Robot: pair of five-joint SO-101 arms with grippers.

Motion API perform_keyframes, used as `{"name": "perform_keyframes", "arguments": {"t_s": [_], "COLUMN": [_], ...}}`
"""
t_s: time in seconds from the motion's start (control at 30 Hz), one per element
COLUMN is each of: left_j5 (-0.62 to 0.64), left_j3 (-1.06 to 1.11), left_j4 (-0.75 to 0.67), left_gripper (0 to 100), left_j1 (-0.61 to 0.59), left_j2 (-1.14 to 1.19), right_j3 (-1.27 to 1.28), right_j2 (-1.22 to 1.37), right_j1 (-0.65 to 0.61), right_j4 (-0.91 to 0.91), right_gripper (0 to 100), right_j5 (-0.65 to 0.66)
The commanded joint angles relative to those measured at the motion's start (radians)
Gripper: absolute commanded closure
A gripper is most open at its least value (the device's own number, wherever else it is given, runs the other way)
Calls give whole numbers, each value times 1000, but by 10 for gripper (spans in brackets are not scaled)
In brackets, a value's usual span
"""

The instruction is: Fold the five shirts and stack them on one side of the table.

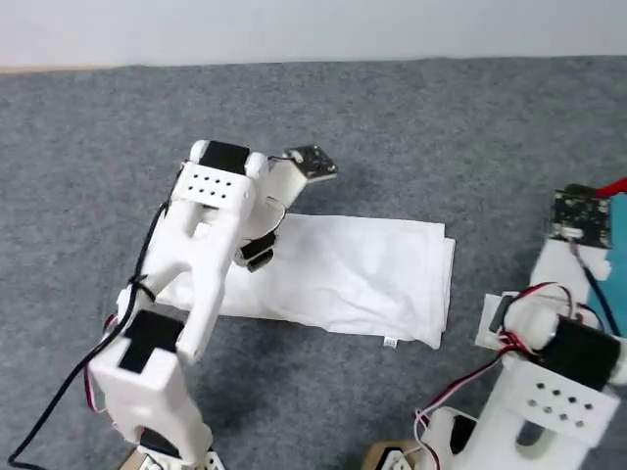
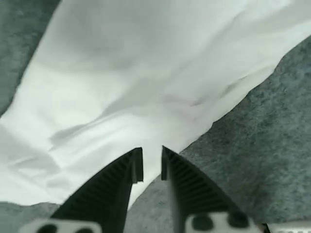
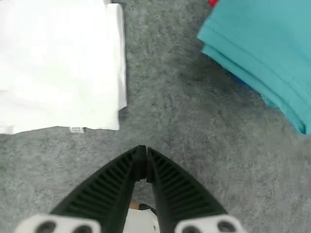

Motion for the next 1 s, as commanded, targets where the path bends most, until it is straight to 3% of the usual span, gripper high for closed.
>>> {"name": "perform_keyframes", "arguments": {"t_s": [0.0, 0.23, 0.47, 0.73, 0.97], "left_j5": [-2, -2, -2, -3, -3], "left_j3": [-8, -8, -2, -2, -2], "left_j4": [31, 29, 29, 29, 29], "left_gripper": [902, 903, 903, 942, 943], "left_j1": [-66, -279, -549, -856, -1034], "left_j2": [-121, -407, -651, -690, -694], "right_j3": [-17, -81, -127, -258, -304], "right_j2": [-4, 48, 306, 585, 834], "right_j1": [-58, -93, -211, -283, -302], "right_j4": [21, 13, -105, -349, -403], "right_gripper": [935, 919, 923, 915, 788], "right_j5": [8, -61, -250, -348, -453]}}
